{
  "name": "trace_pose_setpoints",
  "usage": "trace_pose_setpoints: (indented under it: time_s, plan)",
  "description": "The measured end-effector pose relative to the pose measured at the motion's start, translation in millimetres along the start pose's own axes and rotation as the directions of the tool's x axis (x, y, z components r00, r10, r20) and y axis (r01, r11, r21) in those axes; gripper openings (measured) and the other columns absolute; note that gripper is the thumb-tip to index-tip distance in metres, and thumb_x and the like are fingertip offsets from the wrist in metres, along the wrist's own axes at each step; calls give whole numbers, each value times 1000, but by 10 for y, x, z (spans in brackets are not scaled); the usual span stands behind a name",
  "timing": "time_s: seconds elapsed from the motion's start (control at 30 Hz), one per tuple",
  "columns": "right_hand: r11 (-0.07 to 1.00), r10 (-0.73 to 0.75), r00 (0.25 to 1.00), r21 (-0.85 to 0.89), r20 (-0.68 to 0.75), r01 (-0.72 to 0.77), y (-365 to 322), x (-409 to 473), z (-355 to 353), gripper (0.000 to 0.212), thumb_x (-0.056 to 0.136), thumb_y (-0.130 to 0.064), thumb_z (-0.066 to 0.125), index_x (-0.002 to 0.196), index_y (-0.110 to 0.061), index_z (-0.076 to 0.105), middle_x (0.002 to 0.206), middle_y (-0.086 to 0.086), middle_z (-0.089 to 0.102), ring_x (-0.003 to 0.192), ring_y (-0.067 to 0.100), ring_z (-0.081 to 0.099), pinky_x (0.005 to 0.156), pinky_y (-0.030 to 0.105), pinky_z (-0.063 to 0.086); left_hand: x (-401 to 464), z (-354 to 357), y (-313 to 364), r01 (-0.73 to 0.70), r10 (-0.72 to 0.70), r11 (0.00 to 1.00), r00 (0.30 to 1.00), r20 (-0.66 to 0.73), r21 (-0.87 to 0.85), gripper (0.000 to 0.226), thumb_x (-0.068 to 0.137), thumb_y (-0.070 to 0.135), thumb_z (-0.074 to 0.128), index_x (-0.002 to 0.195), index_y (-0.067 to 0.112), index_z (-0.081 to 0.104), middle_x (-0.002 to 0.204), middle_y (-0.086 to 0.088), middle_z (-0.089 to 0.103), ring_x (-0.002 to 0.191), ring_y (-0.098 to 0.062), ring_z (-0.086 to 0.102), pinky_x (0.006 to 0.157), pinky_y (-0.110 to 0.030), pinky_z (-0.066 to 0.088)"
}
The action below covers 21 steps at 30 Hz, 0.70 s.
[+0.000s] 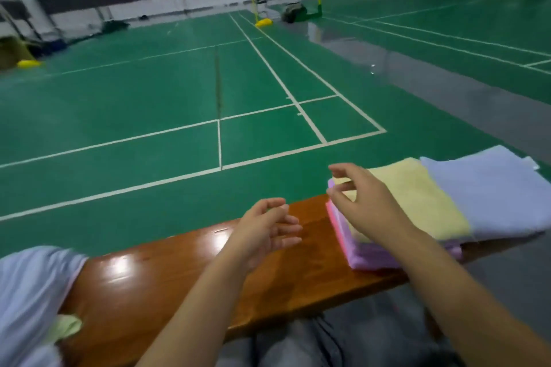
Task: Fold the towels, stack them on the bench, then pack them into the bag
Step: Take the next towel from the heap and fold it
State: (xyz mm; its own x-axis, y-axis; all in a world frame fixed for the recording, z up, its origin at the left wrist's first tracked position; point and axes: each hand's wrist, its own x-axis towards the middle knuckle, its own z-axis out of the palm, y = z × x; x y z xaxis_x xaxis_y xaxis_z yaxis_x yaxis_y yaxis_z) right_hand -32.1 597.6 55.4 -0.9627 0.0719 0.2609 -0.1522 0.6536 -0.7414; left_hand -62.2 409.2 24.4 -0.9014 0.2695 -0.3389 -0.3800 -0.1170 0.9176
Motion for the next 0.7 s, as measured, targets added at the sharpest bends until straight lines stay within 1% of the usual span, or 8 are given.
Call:
trace_pose_setpoints:
  time_s: [0.17,0.3,0.43,0.5,0.53,0.6,0.67,0.7]
  plan:
    - [983,3,979,179,203,-40,-428,-285,1111,30,90,-17,61,119,-21,56,112,-8,59,94,6,58,85,22,47,-628,-1072,-301,8,-39,992,968,-246,-125,19,96,10,53,115,7,51,87,-16,61,75,-25,66,56,-32,56]
    - [962,21,928,246,372,-121,-705,-635,1989,24,89,-9,61,105,-27,56,103,-5,62,90,11,60,69,5,40,-1209,-1811,-490,-16,-63,981,918,-393,-192,23,95,13,55,117,7,52,90,-17,64,80,-27,66,61,-35,57]
    - [952,25,867,253,498,-172,-980,-923,2580,21,91,-13,59,105,-28,56,102,-8,61,89,2,59,72,11,44,-1708,-2388,-539,-74,-54,974,838,-543,-213,20,96,13,53,116,9,52,85,-15,64,75,-25,67,62,-35,57]
    - [956,16,822,233,569,-180,-1146,-1047,2802,20,92,-18,58,108,-31,54,104,-12,59,96,4,59,79,17,48,-1978,-2722,-518,-135,-7,977,754,-657,-166,15,96,12,54,111,10,54,86,-14,65,78,-25,67,66,-35,57]
    - [959,13,805,220,593,-177,-1214,-1087,2873,21,93,-20,57,109,-32,53,104,-14,58,97,4,58,79,18,49,-2089,-2889,-508,-159,33,982,685,-728,-105,13,96,11,55,109,9,55,87,-14,65,80,-26,67,68,-35,56]
    - [964,4,779,205,627,-170,-1365,-1138,3047,20,94,-22,56,109,-34,52,104,-17,57,98,3,57,73,15,47,-2281,-3263,-524,-154,150,985,494,-856,84,14,93,7,59,107,7,56,89,-11,65,86,-27,65,72,-34,54]
    - [962,-13,760,215,650,-167,-1489,-1169,3200,20,94,-22,56,109,-34,53,104,-17,57,97,2,57,71,14,45,-2405,-3596,-563,-35,265,963,318,-910,268,17,91,7,62,107,3,58,92,-7,62,91,-25,59,74,-33,47]
    - [959,-27,753,229,657,-166,-1535,-1174,3249,20,93,-21,56,109,-33,54,103,-16,58,96,2,58,73,15,47,-2418,-3722,-603,59,284,949,262,-922,309,24,89,9,64,111,0,59,97,-7,60,95,-23,56,77,-30,41]
